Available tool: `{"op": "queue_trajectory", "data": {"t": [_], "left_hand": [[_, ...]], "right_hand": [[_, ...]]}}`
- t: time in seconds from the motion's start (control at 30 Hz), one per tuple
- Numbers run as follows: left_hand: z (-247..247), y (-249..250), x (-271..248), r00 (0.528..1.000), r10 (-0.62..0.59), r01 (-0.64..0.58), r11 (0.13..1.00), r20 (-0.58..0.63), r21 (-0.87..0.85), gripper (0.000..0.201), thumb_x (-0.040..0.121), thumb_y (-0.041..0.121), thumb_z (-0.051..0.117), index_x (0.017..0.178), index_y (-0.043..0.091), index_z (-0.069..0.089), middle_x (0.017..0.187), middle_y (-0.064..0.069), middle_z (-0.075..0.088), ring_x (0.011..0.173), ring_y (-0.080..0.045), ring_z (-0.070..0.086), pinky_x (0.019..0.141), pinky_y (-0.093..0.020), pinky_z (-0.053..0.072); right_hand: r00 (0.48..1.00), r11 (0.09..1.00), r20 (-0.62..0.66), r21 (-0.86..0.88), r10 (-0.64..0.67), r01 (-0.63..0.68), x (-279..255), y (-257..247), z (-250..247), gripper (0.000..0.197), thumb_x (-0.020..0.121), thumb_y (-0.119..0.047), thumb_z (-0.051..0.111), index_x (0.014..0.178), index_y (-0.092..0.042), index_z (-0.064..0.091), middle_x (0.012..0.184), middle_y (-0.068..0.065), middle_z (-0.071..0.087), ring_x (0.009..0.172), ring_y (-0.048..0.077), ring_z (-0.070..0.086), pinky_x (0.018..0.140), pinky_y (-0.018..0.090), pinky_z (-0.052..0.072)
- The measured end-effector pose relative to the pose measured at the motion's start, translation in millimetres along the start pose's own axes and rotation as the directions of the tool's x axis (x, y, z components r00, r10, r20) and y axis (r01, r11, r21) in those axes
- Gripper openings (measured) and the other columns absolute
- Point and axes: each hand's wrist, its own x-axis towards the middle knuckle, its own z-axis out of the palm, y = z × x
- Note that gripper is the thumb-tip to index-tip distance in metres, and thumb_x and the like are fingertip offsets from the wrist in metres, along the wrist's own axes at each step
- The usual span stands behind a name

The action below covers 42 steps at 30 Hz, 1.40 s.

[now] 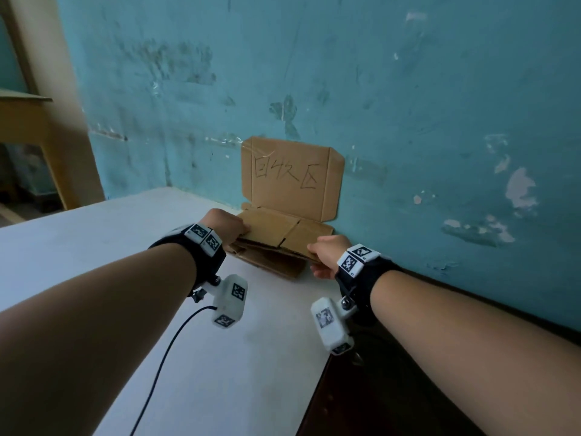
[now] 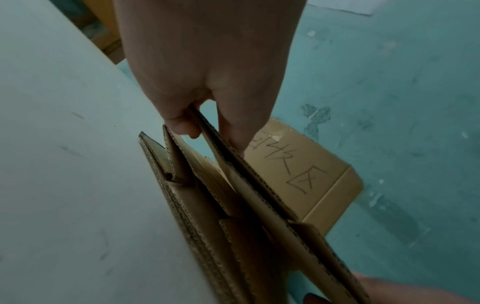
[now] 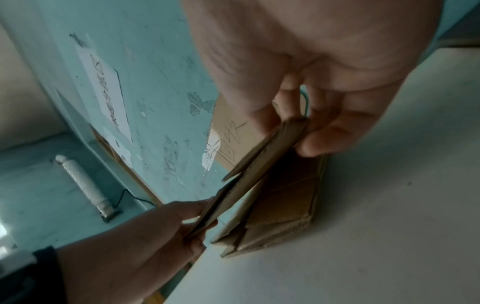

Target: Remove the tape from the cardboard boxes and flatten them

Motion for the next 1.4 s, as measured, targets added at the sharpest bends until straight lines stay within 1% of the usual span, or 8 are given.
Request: {"op": "queue_trajectory", "data": {"t": [0.23, 0.4, 0.53, 0.63, 0.83, 1.03, 1.23, 1.4], "left_hand": [[17.4, -14.7, 24.3, 1.000, 0.017, -0.019, 0.953, 0.008, 0.304, 0.031, 0.089, 0.038, 0.071, 0.107, 0.014, 0.076, 0.114, -0.005, 0.070, 0.098, -0.023, 0.061, 0.089, -0.030, 0.049], [18.6, -24.8, 36.6, 0.999, 0.032, -0.040, 0.891, 0.025, 0.452, 0.033, 0.085, 0.042, 0.072, 0.109, 0.020, 0.077, 0.113, -0.002, 0.072, 0.093, -0.021, 0.059, 0.084, -0.028, 0.047], [19.4, -25.8, 44.0, 0.998, 0.028, -0.061, 0.801, 0.065, 0.596, 0.041, 0.086, 0.050, 0.066, 0.117, 0.024, 0.073, 0.122, -0.002, 0.069, 0.101, -0.024, 0.060, 0.091, -0.031, 0.049], [23.8, -26.0, 43.6, 0.994, 0.026, -0.091, 0.703, 0.102, 0.705, 0.050, 0.094, 0.054, 0.054, 0.129, 0.022, 0.066, 0.133, -0.002, 0.062, 0.120, -0.028, 0.057, 0.104, -0.038, 0.046], [28.7, -28.6, 51.4, 0.987, -0.016, -0.120, 0.606, 0.163, 0.786, 0.051, 0.096, 0.053, 0.051, 0.132, 0.019, 0.065, 0.133, -0.005, 0.063, 0.124, -0.026, 0.057, 0.101, -0.037, 0.042], [36.6, -25.4, 59.0, 0.990, -0.090, -0.066, 0.359, 0.105, 0.931, 0.045, 0.091, 0.048, 0.048, 0.134, 0.034, 0.053, 0.137, -0.004, 0.050, 0.128, -0.035, 0.036, 0.107, -0.055, 0.025], [6.2, 17.0, 32.6, 0.999, 0.046, -0.036, 0.465, 0.017, 0.885, 0.054, 0.088, 0.051, 0.048, 0.140, 0.037, 0.046, 0.141, -0.009, 0.045, 0.131, -0.034, 0.039, 0.107, -0.052, 0.034], [-17.0, 78.8, -27.6, 0.978, 0.186, -0.194, 0.629, 0.096, 0.753, 0.031, 0.099, 0.024, 0.041, 0.084, 0.008, 0.063, 0.096, -0.011, 0.067, 0.077, -0.022, 0.061, 0.062, -0.031, 0.046]], "right_hand": [[0.997, 0.956, 0.072, -0.292, 0.032, -0.010, 22.1, 4.9, 7.7, 0.048, 0.095, -0.022, 0.067, 0.140, -0.010, 0.055, 0.079, 0.012, 0.056, 0.057, 0.023, 0.053, 0.081, 0.044, 0.057], [0.993, 0.877, 0.117, -0.474, -0.029, 0.082, 37.0, 6.3, 13.9, 0.054, 0.089, -0.028, 0.074, 0.136, -0.006, 0.059, 0.100, 0.011, 0.060, 0.075, 0.023, 0.058, 0.079, 0.040, 0.057], [0.984, 0.836, 0.170, -0.533, -0.047, 0.131, 45.0, 4.4, 14.6, 0.054, 0.088, -0.025, 0.075, 0.135, -0.004, 0.058, 0.103, 0.007, 0.061, 0.070, 0.016, 0.059, 0.041, 0.018, 0.050], [0.992, 0.731, 0.114, -0.672, -0.057, 0.119, 47.5, 2.4, 22.1, 0.063, 0.089, -0.039, 0.073, 0.140, -0.007, 0.056, 0.118, 0.012, 0.069, 0.097, 0.028, 0.068, 0.083, 0.032, 0.056], [0.990, 0.768, 0.129, -0.640, 0.063, 0.034, 58.8, 4.9, 25.6, 0.041, 0.093, -0.030, 0.071, 0.123, -0.003, 0.063, 0.071, 0.010, 0.067, 0.054, 0.024, 0.055, 0.066, 0.036, 0.050], [0.988, 0.758, 0.145, -0.650, 0.059, 0.050, 51.1, 2.4, 25.5, 0.048, 0.100, -0.033, 0.060, 0.135, -0.002, 0.054, 0.079, 0.011, 0.069, 0.070, 0.027, 0.063, 0.087, 0.042, 0.056], [0.980, 0.831, 0.129, -0.520, -0.149, 0.195, 23.2, -13.7, -1.9, 0.057, 0.099, -0.031, 0.056, 0.151, -0.015, 0.039, 0.085, 0.013, 0.075, 0.053, 0.023, 0.061, 0.052, 0.027, 0.052], [0.985, 0.791, 0.042, -0.590, -0.170, 0.162, -30.9, -27.9, -60.8, 0.033, 0.093, -0.036, 0.061, 0.097, -0.005, 0.071, 0.080, 0.010, 0.078, 0.057, 0.026, 0.067, 0.063, 0.034, 0.058]]}}
